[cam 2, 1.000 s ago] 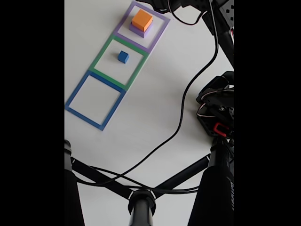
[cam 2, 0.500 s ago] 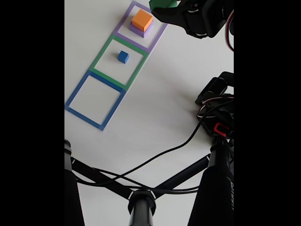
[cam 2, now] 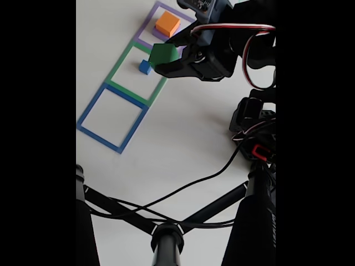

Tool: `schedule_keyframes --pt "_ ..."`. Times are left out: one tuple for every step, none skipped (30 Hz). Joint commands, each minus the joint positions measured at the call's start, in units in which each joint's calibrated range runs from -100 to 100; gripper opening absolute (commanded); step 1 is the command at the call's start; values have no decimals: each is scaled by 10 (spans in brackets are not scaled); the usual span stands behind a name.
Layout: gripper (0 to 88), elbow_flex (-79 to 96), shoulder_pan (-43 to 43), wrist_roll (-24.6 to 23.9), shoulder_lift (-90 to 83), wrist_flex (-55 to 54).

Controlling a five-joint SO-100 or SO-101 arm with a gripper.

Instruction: Tower of hanoi

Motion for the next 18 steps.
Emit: schedule_keyframes --pt "59 53 -57 10 7 -78" --pt "59 76 -66 10 7 -99" --pt "59 97 -73 10 6 -118" --pt "59 121 -80 10 5 -139" --pt "59 146 -84 10 1 -162" --pt "59 177 -85 10 -3 -190" --pt "59 207 -86 10 -8 -216" --pt "60 249 -86 10 -16 -252" --pt "60 292 -84 10 -27 -291" --pt "60 343 -81 10 -39 -338" --pt "60 385 -79 10 -48 -378" --pt "60 422 -77 10 -52 -415" --pt "60 460 -73 10 -53 -456" --pt "60 492 -71 10 -52 -495" --pt "60 523 -67 10 -47 -538" --pt "60 549 -65 10 -41 -574" --pt "61 572 -61 10 -29 -613" --pt "61 590 -58 10 -16 -644"
